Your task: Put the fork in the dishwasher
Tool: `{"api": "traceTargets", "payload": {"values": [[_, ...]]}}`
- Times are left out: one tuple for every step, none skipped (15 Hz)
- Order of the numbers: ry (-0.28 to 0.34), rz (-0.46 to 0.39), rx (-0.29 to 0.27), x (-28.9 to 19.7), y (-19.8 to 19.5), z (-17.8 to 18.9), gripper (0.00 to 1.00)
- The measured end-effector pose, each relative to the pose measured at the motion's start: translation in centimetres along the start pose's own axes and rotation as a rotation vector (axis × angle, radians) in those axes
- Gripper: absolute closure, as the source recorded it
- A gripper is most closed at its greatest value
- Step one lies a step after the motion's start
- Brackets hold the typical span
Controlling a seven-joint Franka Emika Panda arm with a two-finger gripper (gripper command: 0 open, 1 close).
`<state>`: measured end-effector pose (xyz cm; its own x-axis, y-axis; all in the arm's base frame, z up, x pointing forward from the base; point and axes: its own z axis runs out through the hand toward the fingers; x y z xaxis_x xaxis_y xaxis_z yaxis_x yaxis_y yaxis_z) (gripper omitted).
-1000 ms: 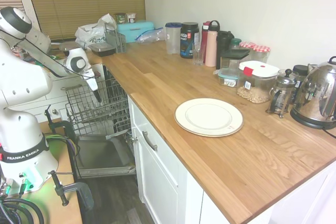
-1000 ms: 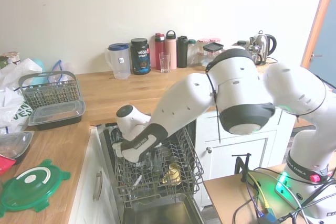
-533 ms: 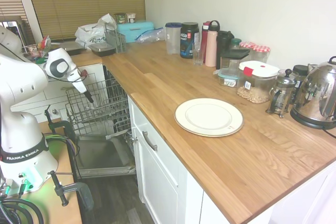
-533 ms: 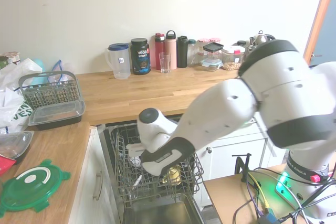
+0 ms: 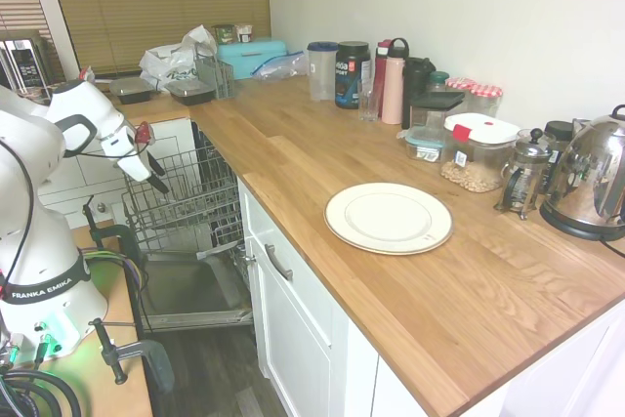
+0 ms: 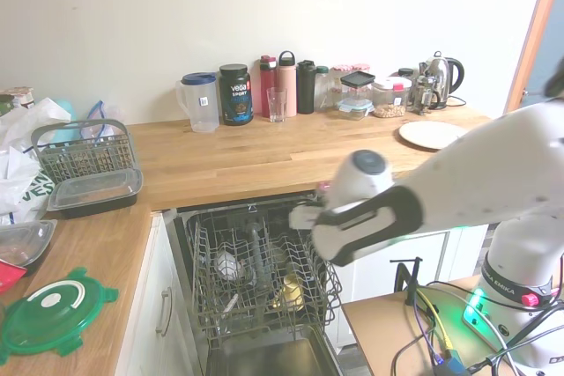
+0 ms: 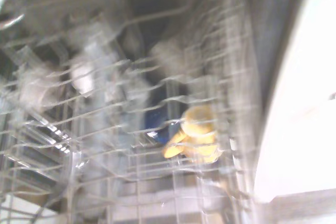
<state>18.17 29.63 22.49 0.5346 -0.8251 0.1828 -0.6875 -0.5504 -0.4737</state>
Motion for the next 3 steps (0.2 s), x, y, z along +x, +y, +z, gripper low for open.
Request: {"api": "traceTargets", "payload": {"values": [[-0.012, 0.004, 0.025, 0.42, 0.27, -0.12, 0.0], [-0.008, 0.006, 0.054, 0.77, 0.4, -0.12, 0.0], [0.006, 0.012, 0.079, 1.39, 0.75, -0.31, 0.0]]}}
